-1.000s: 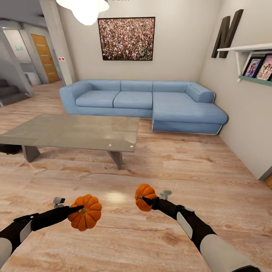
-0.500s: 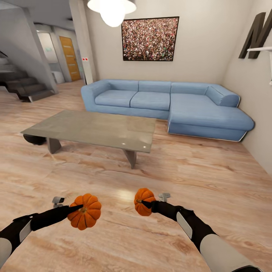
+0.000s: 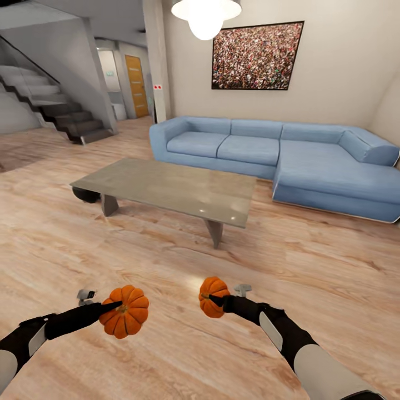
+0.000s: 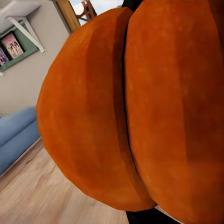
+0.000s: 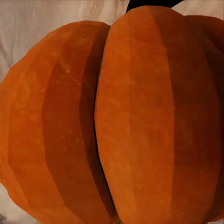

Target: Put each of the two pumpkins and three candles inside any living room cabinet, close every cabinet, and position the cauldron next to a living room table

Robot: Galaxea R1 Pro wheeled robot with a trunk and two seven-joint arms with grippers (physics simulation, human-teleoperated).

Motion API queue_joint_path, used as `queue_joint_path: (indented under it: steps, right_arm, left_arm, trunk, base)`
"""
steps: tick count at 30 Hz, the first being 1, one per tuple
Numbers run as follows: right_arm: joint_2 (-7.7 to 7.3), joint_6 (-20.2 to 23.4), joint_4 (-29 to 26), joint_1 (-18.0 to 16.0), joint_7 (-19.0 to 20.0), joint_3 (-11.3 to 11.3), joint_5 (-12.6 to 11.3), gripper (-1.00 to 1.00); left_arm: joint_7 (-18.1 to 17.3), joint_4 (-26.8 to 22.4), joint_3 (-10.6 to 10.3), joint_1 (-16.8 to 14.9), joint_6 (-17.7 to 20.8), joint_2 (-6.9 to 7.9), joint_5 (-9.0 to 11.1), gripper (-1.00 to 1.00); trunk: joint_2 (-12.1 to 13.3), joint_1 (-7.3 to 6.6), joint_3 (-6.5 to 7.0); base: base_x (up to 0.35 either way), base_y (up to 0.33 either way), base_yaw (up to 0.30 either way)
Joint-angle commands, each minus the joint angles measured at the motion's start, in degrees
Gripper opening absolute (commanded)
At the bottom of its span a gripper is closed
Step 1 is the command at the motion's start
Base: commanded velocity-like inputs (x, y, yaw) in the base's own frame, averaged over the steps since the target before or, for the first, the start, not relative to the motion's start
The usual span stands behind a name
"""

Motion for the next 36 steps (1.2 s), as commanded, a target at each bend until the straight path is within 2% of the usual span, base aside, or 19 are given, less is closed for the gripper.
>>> queue_joint_path:
  steps: [1, 17, 25, 30, 36]
  right_arm:
    - [-0.02, 0.5, -0.1, 0.0, -0.5, 0.1, -0.7, -1.0]
    - [-0.02, 0.4, -0.1, 0.0, -1.4, 0.2, -0.6, -1.0]
    - [-0.02, 0.3, -0.1, 0.0, -1.5, 0.2, -0.6, -1.0]
    - [-0.02, 0.3, -0.1, 0.0, -1.5, 0.2, -0.6, -1.0]
    - [-0.02, 0.3, 0.0, 0.0, -1.5, 0.2, -0.6, -1.0]
  left_arm:
    - [-0.2, 0.0, -0.2, 0.0, 0.6, 0.06, 0.5, -1.0]
    - [-0.2, 0.1, -0.1, 0.0, 0.6, 0.35, 0.6, -1.0]
    - [-0.3, 0.1, -0.1, 0.0, 0.5, 0.66, 1.7, -1.0]
    - [-0.2, 0.1, -0.1, 0.0, 0.5, 0.66, 1.8, -1.0]
    - [-0.2, 0.1, -0.1, 0.0, 0.5, 0.66, 1.8, -1.0]
  trunk:
    - [0.0, -0.01, -0.04]
    - [0.0, -0.01, -0.04]
    - [0.0, -0.01, -0.04]
    - [0.0, -0.01, -0.04]
    - [0.0, -0.01, -0.04]
  base:
    - [0.0, 0.0, 0.3]
    - [0.011, 0.0, 0.3]
    - [0.198, 0.0, 0.3]
    - [0.287, 0.0, 0.3]
    - [0.054, 0.0, 0.3]
